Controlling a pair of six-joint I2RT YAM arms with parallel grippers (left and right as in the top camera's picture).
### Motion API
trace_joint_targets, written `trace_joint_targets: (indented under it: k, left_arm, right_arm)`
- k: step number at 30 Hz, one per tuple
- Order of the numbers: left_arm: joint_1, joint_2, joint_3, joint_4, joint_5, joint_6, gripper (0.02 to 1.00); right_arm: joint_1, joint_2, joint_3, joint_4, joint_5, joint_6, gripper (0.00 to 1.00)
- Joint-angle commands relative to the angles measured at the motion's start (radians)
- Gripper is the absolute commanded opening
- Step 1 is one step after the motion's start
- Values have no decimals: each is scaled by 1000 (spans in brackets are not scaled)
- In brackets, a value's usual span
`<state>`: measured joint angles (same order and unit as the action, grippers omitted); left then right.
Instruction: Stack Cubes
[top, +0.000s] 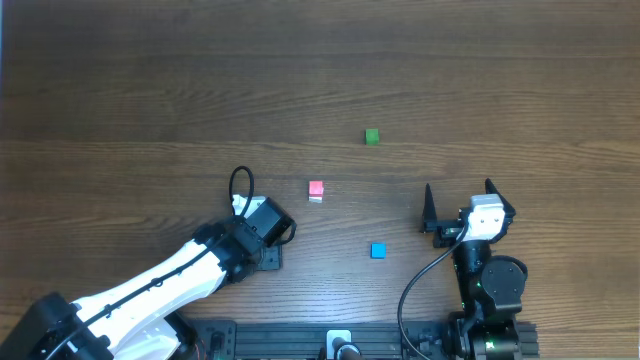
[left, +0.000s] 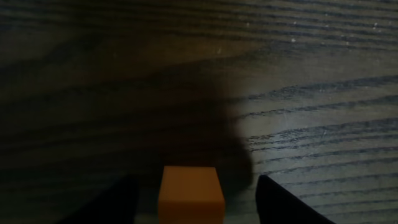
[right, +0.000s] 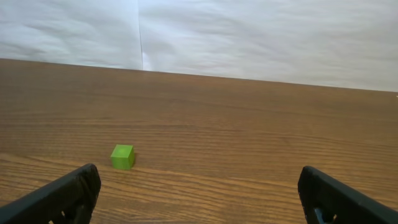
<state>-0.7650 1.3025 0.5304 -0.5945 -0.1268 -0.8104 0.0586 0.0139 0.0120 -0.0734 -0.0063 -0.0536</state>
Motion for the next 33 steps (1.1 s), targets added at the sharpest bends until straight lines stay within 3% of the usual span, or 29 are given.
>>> trace_joint_targets:
  k: [1,33]
  left_arm:
    - [6,6,-7,4,14,12,573]
    - [6,17,80,8,41,11,49]
  right_arm:
    - [-7,-7,-7,2,-11,0,993]
    - [-7,-7,-7,2,-11,0,993]
